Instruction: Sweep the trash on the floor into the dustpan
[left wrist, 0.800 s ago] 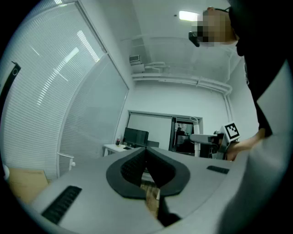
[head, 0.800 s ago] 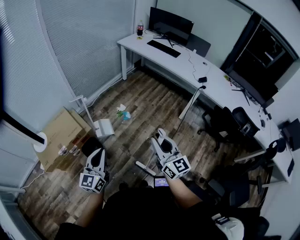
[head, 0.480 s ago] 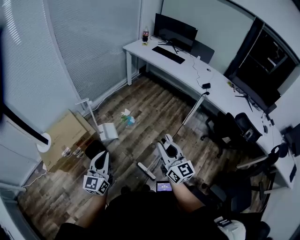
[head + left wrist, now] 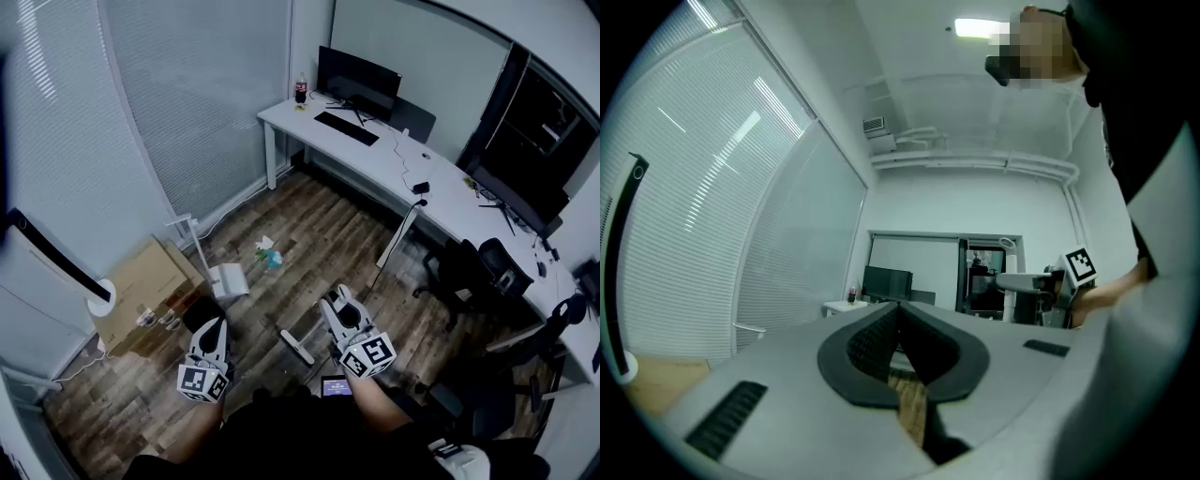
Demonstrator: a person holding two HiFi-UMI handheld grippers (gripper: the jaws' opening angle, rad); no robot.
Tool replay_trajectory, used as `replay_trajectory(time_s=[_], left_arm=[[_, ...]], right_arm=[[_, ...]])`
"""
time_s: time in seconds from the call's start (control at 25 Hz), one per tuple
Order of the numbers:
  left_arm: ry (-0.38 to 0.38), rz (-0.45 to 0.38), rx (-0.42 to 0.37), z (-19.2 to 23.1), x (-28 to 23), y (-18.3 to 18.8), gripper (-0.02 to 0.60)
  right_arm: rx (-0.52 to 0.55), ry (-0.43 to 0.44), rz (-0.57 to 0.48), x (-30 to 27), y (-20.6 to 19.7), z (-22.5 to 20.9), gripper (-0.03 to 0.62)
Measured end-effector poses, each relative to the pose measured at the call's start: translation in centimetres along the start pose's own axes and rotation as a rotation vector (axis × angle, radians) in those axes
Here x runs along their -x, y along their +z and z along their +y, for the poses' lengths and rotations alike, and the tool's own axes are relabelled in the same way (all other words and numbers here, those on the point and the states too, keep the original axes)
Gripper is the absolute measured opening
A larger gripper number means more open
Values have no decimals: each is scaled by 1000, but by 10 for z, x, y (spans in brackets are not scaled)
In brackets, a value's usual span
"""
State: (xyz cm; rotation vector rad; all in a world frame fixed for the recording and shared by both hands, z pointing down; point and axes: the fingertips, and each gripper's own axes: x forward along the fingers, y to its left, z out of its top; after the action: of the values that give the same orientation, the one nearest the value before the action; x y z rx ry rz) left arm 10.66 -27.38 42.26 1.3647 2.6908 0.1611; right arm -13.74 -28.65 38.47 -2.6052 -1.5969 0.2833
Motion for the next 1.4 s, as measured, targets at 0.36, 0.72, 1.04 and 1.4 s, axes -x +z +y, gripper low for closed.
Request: replay_trajectory(time_s=[0.36, 0.72, 1.04, 1.4], left_arm=[[62, -9, -26, -2, -3, 4, -5], [46, 30, -56, -26, -13, -2, -5], [55, 53, -71, -44, -23, -14, -5], [43, 102, -62, -35, -53, -22, -5]], right_arm=[[7, 10, -7, 2, -3, -12, 86], [13, 69, -47, 9, 5, -28, 84], [-23, 52, -26, 19, -7, -58, 84], [-42, 27, -19, 3, -11, -89, 86]])
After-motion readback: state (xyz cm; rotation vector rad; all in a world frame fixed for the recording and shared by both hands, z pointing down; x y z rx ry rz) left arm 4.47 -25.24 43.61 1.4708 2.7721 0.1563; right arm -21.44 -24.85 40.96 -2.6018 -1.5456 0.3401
